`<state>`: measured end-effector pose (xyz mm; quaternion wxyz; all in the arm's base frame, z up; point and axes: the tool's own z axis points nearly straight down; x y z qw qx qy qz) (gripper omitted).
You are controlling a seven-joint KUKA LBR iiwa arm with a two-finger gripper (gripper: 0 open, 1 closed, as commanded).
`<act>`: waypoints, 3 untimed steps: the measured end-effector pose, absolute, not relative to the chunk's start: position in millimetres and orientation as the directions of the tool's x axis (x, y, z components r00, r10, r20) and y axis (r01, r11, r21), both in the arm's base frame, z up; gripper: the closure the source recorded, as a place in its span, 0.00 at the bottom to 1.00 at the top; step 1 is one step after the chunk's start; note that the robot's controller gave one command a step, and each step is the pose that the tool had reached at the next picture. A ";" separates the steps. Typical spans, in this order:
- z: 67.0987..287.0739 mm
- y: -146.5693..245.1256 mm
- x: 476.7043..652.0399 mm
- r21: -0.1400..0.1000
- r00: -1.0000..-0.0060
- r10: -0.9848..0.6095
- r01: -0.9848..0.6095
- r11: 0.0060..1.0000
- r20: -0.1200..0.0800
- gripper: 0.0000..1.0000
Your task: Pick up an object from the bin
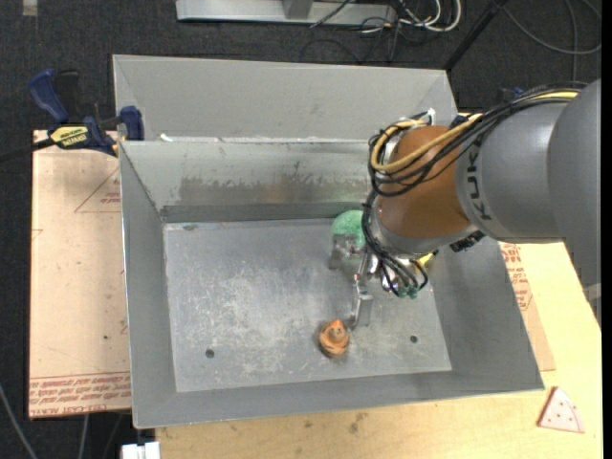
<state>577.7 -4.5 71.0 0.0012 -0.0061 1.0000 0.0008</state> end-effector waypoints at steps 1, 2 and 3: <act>70.7 -14.4 550.2 0.000 -1.000 -0.009 -0.009 1.000 0.000 0.00; 70.2 -18.8 541.3 0.001 -0.987 -0.160 -0.160 0.987 -0.001 0.00; 69.9 -17.0 536.2 0.000 -0.898 -0.440 -0.440 0.898 -0.001 0.00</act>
Offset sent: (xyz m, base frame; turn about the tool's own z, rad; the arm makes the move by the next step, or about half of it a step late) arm -0.0449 -0.0216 -0.0010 -0.2753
